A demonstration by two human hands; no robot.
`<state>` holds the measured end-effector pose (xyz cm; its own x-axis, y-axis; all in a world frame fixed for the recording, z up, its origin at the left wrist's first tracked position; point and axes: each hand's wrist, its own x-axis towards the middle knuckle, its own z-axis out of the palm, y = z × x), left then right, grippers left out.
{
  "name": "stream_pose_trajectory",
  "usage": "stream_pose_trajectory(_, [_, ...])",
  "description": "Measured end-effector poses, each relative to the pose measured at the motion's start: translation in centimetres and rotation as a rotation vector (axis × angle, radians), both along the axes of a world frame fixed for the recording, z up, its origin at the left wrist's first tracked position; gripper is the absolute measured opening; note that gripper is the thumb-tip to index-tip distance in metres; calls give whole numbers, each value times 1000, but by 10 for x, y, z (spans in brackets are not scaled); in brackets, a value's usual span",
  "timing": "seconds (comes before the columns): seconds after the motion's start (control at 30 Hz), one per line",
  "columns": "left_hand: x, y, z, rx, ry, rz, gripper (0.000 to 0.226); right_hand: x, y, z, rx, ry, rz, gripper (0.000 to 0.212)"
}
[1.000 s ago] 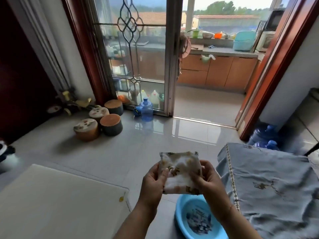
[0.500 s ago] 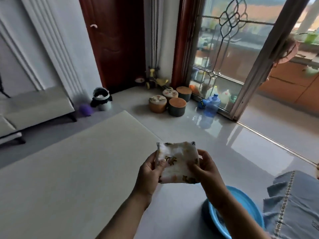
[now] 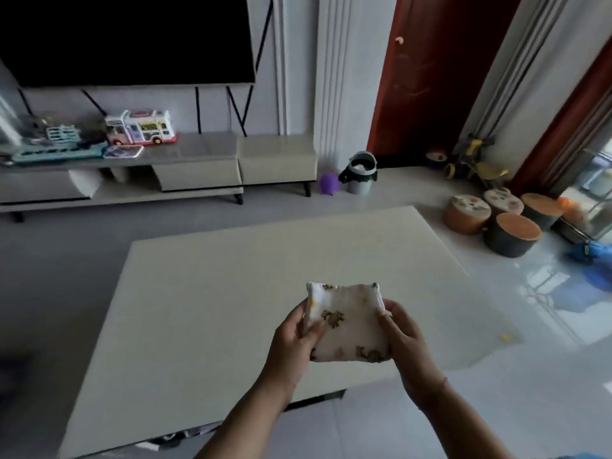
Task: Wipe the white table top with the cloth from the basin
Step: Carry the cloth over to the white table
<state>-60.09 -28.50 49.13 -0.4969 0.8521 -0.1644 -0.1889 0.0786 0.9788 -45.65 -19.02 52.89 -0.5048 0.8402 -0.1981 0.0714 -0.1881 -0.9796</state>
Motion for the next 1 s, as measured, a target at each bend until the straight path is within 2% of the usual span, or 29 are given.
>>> stream_pose_trajectory(0.27, [-156, -141, -33, -80, 34, 137, 34, -171, -121, -47, -41, -18, 140, 17])
stream_pose_trajectory(0.53, [-240, -231, -103, -214, 12, 250, 36, -272, -191, -110, -112, -131, 322, 16])
stream_pose_trajectory(0.73, [-281, -251, -162, -353, -5, 271, 47, -322, -199, -169, -79, -317, 476, 36])
stream_pose_trajectory(1.0, [-339, -261, -240, -572, -39, 220, 71, -391, -204, -250, -162, -479, 630, 58])
